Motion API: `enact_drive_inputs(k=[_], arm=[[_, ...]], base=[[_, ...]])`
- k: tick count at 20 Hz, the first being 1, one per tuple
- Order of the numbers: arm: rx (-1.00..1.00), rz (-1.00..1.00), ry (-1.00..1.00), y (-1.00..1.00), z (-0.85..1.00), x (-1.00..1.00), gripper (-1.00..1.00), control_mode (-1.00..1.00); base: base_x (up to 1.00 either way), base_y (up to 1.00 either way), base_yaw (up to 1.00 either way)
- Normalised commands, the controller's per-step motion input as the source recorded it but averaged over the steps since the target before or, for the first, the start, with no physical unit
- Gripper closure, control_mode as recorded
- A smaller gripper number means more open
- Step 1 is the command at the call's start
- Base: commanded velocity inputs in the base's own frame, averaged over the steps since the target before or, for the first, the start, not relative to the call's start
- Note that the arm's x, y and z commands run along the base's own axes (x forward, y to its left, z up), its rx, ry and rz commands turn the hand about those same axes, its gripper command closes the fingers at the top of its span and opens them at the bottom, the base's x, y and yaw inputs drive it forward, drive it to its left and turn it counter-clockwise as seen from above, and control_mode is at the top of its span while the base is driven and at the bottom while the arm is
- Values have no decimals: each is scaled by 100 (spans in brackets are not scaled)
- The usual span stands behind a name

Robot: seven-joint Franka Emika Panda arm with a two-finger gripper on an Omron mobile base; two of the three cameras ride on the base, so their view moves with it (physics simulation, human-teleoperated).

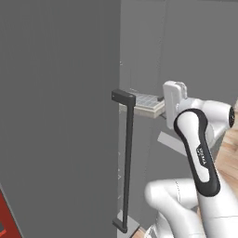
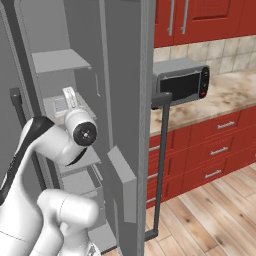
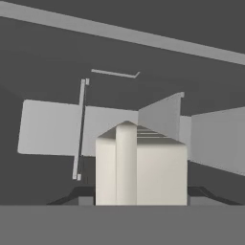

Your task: The ice cube tray has been filled with water. Take the tray and place it in the freezer to make ice. Close the freezer door after placing the tray.

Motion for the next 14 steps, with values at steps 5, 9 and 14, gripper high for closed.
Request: enact_drive_inputs(k=[5, 9, 14], arm=[[0, 0, 0, 7, -21, 39, 100, -100], [0, 0, 0, 0, -16, 41, 100, -100], [-1, 0, 1, 13, -14, 24, 100, -100]], base=[[0, 0, 0], [0, 0, 0], [0, 0, 0]])
